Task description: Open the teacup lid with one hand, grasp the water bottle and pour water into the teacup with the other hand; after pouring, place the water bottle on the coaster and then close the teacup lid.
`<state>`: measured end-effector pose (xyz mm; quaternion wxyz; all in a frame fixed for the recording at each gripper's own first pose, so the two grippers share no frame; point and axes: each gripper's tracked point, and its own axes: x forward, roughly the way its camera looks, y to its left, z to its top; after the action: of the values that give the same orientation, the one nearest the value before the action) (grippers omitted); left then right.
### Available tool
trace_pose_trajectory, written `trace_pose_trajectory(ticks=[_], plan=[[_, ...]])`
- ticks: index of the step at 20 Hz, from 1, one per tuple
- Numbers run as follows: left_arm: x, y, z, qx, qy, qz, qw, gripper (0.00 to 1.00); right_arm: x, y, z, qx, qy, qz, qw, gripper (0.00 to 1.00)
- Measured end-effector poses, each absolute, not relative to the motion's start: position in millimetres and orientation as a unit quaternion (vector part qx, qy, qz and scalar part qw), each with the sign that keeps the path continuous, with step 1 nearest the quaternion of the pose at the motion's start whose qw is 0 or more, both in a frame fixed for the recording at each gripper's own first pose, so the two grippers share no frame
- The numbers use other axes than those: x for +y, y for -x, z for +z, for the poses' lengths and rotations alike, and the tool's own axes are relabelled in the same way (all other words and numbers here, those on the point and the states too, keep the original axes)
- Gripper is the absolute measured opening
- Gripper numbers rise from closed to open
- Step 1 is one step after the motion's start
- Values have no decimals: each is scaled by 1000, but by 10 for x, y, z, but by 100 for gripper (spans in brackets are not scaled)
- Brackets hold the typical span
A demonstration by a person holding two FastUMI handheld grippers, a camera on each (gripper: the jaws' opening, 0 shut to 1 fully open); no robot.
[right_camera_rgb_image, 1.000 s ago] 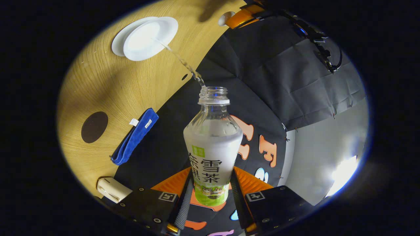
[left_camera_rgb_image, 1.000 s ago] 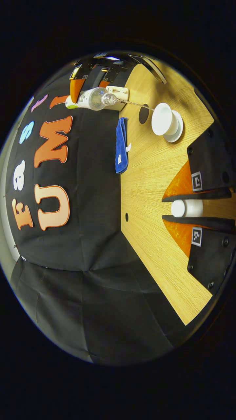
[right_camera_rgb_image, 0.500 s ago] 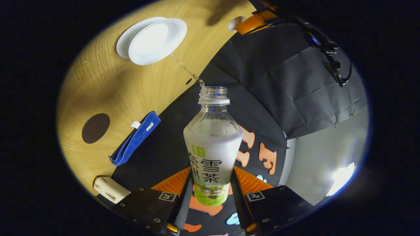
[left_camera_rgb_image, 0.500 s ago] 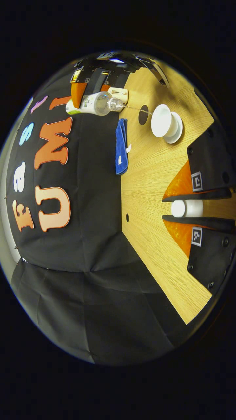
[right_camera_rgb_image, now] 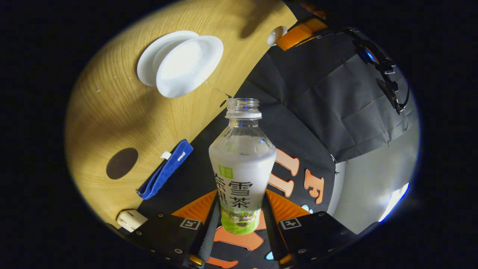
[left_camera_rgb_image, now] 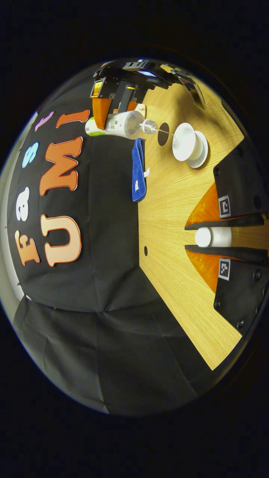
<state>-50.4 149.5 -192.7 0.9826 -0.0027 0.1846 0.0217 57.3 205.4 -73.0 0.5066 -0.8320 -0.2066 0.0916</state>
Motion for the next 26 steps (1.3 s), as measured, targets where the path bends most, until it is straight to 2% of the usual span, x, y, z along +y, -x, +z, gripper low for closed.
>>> trace_pose_trajectory(ticks=[4,7,8,12,17,20,22,26], plan=[[1419,506,-1897,182,2,15,983,25,2056,-679,-1070,-174,804,123,555,62],[1414,492,-1831,174,7,15,985,24,1987,-663,-1352,-110,747,173,633,62],[1406,490,-1838,174,6,15,985,27,1998,-642,-1413,-97,724,189,656,62],[1345,467,-1830,176,10,10,984,25,2044,-509,-1476,-59,639,225,734,63],[1214,439,-1761,169,9,1,986,25,1890,-708,-1329,-29,506,221,833,63],[1129,424,-1761,169,0,-3,986,27,1738,-814,-1326,-13,439,200,876,63],[1066,417,-1731,166,3,-8,986,24,1638,-910,-1316,3,375,190,907,63],[917,384,-1694,162,10,-11,987,25,1416,-1018,-1292,26,268,166,949,63]])
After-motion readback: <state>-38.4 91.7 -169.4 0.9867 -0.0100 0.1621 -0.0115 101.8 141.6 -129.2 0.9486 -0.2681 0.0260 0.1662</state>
